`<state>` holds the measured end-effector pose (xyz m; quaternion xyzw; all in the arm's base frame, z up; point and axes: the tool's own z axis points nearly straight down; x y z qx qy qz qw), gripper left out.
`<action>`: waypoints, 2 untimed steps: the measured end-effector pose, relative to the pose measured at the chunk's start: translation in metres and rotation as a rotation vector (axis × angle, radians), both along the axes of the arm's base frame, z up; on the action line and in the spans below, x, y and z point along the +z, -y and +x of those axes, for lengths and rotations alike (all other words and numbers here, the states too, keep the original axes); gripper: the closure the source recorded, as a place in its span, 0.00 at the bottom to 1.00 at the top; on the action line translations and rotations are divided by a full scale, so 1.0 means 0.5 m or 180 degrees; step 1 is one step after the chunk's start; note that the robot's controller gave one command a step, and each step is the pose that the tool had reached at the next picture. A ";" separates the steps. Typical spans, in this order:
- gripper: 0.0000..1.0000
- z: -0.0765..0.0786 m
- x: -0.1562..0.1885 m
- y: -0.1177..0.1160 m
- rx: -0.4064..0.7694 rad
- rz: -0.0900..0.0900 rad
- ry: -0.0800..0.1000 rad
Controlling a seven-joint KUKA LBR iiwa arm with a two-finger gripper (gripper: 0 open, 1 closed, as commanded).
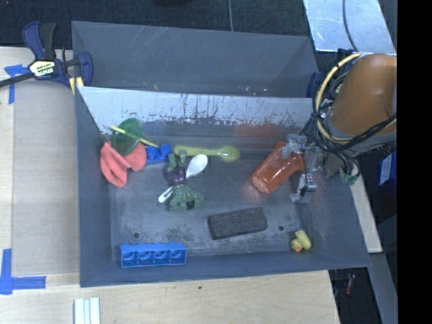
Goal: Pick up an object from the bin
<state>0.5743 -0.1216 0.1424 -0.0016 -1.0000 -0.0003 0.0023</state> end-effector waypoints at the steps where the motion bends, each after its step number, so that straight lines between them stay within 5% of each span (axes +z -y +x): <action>1: 0.00 0.004 0.009 -0.001 0.0007 -0.0004 0.0026; 2: 0.00 0.057 -0.035 0.007 0.0356 -0.0010 0.0057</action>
Offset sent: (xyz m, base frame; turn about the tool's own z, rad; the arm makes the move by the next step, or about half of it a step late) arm 0.0509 -0.0075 -0.0517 -0.2229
